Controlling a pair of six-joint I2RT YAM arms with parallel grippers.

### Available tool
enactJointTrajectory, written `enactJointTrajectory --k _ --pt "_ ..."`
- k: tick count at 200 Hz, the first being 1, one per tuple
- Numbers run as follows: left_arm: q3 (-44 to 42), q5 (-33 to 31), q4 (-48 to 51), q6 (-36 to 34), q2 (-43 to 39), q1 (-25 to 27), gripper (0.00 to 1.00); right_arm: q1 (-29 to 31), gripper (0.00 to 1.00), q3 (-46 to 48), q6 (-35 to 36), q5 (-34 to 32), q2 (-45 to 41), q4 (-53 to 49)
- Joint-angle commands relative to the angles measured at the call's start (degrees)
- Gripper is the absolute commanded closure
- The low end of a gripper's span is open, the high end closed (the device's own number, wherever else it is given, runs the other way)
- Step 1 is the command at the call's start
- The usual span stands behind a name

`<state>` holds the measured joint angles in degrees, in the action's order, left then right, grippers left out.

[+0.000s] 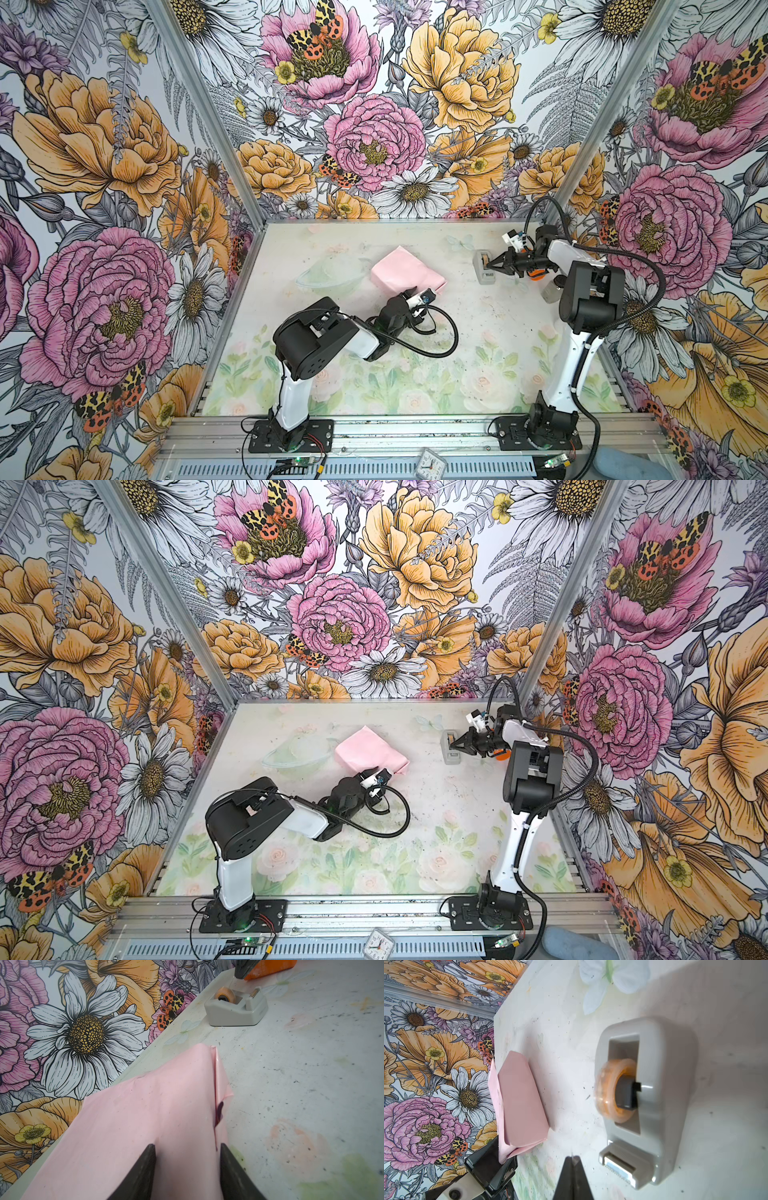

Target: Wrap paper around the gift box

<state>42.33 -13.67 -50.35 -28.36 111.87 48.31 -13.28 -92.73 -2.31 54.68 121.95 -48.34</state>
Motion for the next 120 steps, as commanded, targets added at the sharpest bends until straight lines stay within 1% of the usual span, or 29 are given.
enactJointTrajectory --k 1,48,89,120 --pt "-2.6 3.02 14.93 5.18 4.85 0.81 0.51 -0.61 1.0 2.02 -1.35 -0.79 -4.11 0.64" --pt "-2.52 3.03 14.97 5.17 4.93 0.9 0.51 -0.87 1.0 9.66 -3.8 -3.07 -8.64 3.9" --pt "-2.6 3.03 14.93 5.16 4.85 0.95 0.51 -1.14 1.0 17.52 -7.52 -5.18 -13.14 9.73" --pt "-2.65 3.09 14.94 5.18 4.93 1.09 0.52 -1.17 1.0 21.53 -10.47 -6.31 -13.46 14.0"
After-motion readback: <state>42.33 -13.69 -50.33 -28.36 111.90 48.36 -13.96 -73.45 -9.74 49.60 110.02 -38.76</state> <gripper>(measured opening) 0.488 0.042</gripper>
